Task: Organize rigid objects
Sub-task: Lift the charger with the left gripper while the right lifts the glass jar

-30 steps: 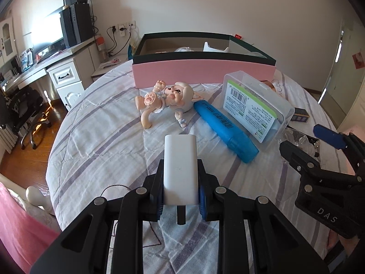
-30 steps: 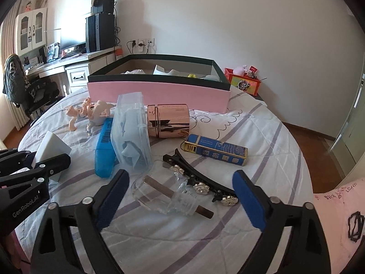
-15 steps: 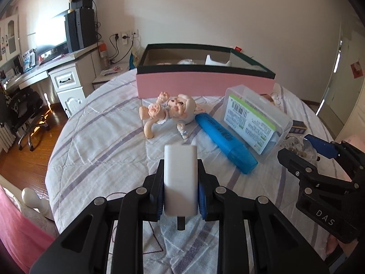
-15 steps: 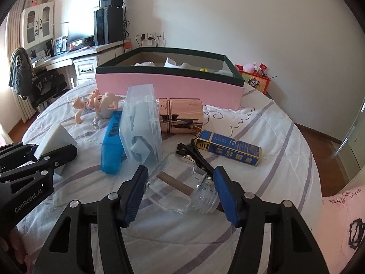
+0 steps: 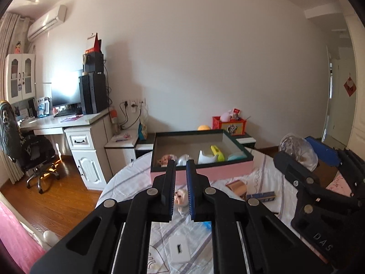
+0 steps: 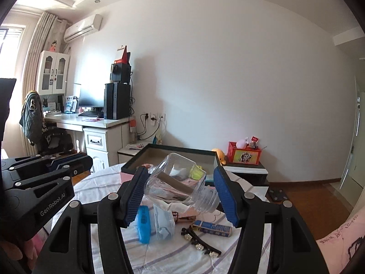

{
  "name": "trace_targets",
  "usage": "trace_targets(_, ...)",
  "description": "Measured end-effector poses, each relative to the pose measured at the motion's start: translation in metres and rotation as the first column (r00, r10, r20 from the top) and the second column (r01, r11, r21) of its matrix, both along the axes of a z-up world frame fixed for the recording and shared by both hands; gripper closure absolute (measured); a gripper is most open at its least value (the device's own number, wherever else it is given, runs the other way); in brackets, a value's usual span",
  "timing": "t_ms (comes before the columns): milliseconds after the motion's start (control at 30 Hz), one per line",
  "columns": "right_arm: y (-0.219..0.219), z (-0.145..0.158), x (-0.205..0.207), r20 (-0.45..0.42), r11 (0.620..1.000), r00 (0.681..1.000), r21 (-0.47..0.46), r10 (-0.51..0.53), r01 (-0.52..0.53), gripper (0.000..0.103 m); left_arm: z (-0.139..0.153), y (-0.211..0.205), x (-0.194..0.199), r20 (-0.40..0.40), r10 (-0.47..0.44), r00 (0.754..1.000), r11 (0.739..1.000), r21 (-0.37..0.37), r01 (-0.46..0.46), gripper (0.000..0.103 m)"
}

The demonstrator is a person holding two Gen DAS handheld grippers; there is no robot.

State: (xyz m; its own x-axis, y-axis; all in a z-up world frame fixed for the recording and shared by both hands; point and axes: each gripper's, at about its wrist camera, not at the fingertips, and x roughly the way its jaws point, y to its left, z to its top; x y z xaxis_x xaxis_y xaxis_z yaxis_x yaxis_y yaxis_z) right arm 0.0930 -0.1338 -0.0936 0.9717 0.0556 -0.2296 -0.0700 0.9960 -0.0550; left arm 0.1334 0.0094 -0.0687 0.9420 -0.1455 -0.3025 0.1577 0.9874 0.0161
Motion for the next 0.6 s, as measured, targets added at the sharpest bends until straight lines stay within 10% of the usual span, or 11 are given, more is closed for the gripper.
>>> trace_targets(400,-0.007,-0.073,0.043,-0.229,0.998,0.973,0.062,0.025,-0.011,0.042,-0.130,0.019,0.060,-0.394,-0.019,0.919,0.998,-0.065,-0.007,0.092)
trace_targets(567,-0.011,-0.081,0.051,-0.255,0.997,0.966,0.074,0.042,-0.024,0.042,-0.140,0.028,0.058,-0.405,-0.015,0.914,0.998,-0.068,-0.013,0.066)
trace_targets(600,-0.010,-0.082,0.051,-0.258,0.997,0.965,0.075,0.044,-0.025,0.042,-0.140,0.029,0.054,-0.396,-0.019,0.918,0.998,-0.065,-0.007,0.048)
